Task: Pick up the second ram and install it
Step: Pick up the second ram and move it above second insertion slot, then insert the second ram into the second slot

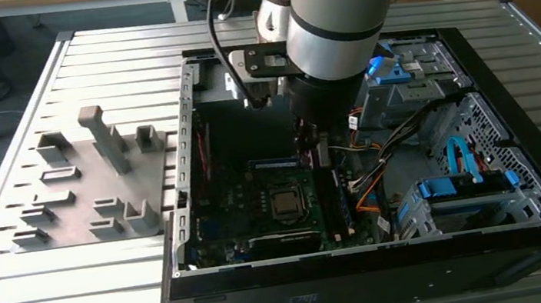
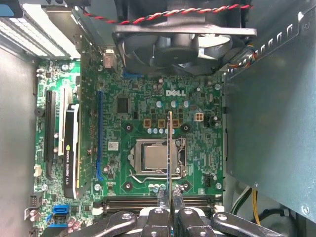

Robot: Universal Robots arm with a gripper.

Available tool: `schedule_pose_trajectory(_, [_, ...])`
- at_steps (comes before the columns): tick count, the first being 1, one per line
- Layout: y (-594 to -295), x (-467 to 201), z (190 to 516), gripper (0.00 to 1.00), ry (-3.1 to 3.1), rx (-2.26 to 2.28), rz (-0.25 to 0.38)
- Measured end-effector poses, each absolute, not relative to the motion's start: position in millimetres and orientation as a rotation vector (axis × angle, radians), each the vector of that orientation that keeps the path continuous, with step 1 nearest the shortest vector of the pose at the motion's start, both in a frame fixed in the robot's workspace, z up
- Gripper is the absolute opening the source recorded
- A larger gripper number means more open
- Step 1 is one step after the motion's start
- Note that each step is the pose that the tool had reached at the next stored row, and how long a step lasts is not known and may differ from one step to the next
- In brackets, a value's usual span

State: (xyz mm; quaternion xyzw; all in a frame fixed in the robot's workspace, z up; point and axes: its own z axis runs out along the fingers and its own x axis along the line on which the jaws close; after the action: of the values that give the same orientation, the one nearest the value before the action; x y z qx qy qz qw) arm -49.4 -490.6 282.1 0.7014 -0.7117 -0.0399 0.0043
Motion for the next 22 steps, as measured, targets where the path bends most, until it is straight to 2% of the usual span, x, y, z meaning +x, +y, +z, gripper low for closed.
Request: schedule_pose_trajectory(22, [-490.5, -48.9, 281.9, 0.14, -2.144, 2.278, -0.124])
